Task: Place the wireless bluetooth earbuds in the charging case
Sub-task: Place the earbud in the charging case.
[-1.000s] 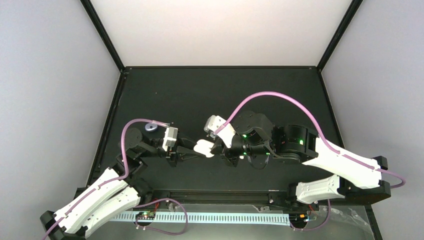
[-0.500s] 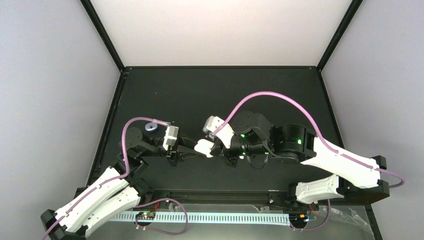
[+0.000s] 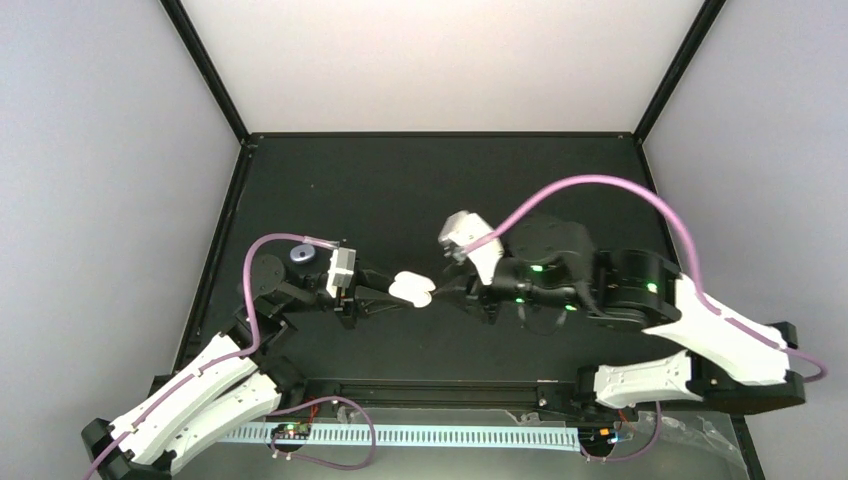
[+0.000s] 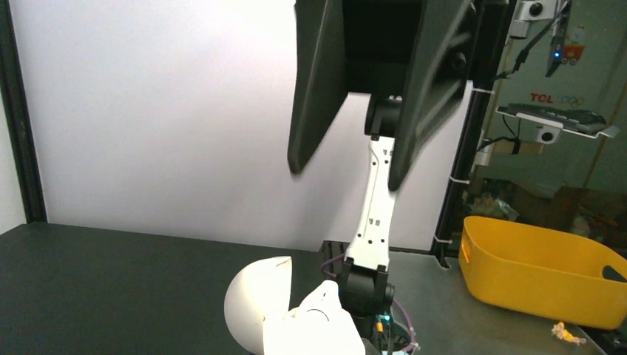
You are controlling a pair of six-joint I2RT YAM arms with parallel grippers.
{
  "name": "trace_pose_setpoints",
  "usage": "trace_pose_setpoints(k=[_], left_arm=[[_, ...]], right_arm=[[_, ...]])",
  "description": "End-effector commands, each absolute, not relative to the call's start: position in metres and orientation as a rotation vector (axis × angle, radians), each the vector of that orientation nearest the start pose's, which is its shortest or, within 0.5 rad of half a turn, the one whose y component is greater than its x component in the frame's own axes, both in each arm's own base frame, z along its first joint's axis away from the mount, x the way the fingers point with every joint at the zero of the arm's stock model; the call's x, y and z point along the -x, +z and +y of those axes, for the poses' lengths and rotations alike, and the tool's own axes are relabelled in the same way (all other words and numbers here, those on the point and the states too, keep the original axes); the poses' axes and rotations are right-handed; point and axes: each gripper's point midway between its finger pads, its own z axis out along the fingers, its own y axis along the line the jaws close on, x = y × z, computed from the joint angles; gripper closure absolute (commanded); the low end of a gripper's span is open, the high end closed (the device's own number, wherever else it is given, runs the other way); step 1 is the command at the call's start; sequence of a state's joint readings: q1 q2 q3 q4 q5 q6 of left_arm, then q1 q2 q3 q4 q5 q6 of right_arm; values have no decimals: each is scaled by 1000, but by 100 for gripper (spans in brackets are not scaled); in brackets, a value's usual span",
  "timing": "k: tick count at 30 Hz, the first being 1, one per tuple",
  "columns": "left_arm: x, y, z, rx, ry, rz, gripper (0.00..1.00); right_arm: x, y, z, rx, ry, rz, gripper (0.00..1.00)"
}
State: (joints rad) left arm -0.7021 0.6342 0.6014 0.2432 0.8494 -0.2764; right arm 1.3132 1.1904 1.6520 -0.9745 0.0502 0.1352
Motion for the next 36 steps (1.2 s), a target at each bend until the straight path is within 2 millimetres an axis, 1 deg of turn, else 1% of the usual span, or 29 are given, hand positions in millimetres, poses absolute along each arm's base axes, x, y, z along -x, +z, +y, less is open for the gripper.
trace_pose_setpoints(k=[1,3,5,6,8,9,10,11,12,15,16,17,18,19,21,24,25,27,29,30,33,36], left_arm=[[-97,380,-247,-1006,-1328,1120,98],[-97,383,-245,-982,-1343,1118,98],[-97,386,-243,-960,-1356,1111,98],[-96,388,-242,-953,-1360,1107,99],[-94,390,-240,-945,-1362,1102,98],[-94,390,-239,-942,-1361,1103,98],[-93,390,-238,-940,-1359,1103,98],[-92,390,-237,-941,-1359,1104,98],[-91,389,-236,-940,-1355,1106,98],[-89,387,-234,-944,-1348,1110,99],[-87,387,-233,-947,-1348,1111,98],[-87,386,-232,-949,-1348,1112,98],[-86,386,-232,-951,-1348,1113,98],[-84,386,-231,-956,-1350,1108,98],[-77,387,-229,-977,-1363,1090,98],[-64,392,-226,-1025,-1392,1045,99],[-60,394,-226,-1040,-1403,1030,99],[-54,399,-224,-1057,-1414,1000,99],[-52,403,-223,-1061,-1417,982,98],[-53,405,-224,-1061,-1419,964,98],[-54,406,-223,-1041,-1400,877,98],[-60,406,-223,-1012,-1350,844,99]], right_arm=[[-124,439,271,890,747,1762,60],[-144,430,260,760,726,1787,60],[-165,406,248,637,701,1846,60],[-174,391,242,580,700,1881,60],[-190,356,230,465,718,1954,60],[-196,332,224,417,723,2000,60],[-200,309,222,379,745,2039,60],[-202,278,220,346,751,2092,60],[-203,253,219,320,754,2140,60],[-201,194,221,257,754,2264,62],[-200,181,222,240,763,2287,63],[-199,173,224,228,774,2307,64],[-197,171,226,225,804,2311,64],[-195,176,230,236,844,2293,64],[-189,203,237,287,943,2195,63],[-170,264,244,465,1076,1991,61],[-161,284,245,532,1100,1936,60],[-141,315,245,683,1134,1863,59],[-120,340,244,827,1166,1811,58],[-100,365,240,941,1188,1770,57],[-89,389,235,997,1193,1708,57],[-81,410,229,1039,1178,1621,58]])
